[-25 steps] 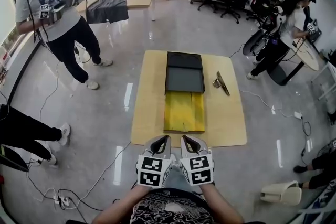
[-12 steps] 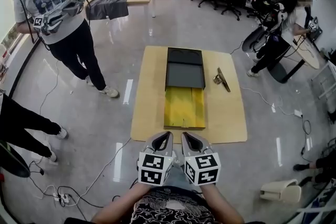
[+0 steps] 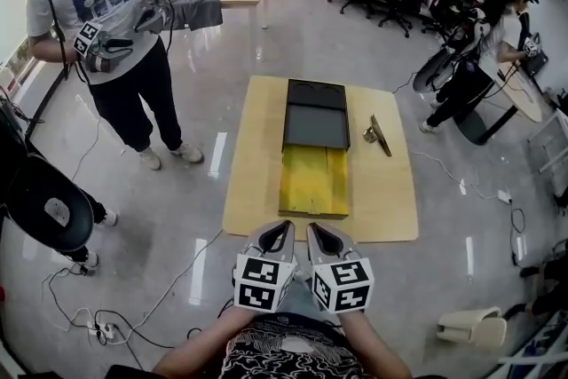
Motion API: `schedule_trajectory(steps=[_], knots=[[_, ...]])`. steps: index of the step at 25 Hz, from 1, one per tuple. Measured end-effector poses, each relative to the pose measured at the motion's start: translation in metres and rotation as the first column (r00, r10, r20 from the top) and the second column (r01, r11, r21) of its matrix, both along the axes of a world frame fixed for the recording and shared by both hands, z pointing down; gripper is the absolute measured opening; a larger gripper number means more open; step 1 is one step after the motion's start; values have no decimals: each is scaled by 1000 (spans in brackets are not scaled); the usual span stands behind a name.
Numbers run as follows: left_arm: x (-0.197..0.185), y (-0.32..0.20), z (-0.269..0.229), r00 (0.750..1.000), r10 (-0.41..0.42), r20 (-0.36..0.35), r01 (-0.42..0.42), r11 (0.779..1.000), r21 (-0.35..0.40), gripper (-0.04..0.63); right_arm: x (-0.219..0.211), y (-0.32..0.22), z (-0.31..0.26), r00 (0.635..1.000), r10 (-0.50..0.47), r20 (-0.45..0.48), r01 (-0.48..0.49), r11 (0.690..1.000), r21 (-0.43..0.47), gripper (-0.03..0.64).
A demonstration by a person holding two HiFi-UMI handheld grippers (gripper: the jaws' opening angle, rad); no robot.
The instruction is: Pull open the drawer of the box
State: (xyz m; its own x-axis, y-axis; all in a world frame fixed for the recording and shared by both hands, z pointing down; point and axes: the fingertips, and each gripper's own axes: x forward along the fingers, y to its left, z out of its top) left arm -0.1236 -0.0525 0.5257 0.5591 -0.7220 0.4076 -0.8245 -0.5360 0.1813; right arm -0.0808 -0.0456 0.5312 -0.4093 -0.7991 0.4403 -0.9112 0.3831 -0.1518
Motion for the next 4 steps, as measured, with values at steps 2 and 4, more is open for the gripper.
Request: schedule_trajectory(steps=[2, 4], knots=[[7, -7, -13, 1000, 1, 0, -1, 1000, -1, 12, 7, -7, -13, 1000, -1, 1, 1, 1000, -2, 5], [16, -18, -30, 1000, 3, 0, -3, 1000, -4, 12, 16, -18, -30, 1000, -2, 1, 2, 1000, -6, 5]])
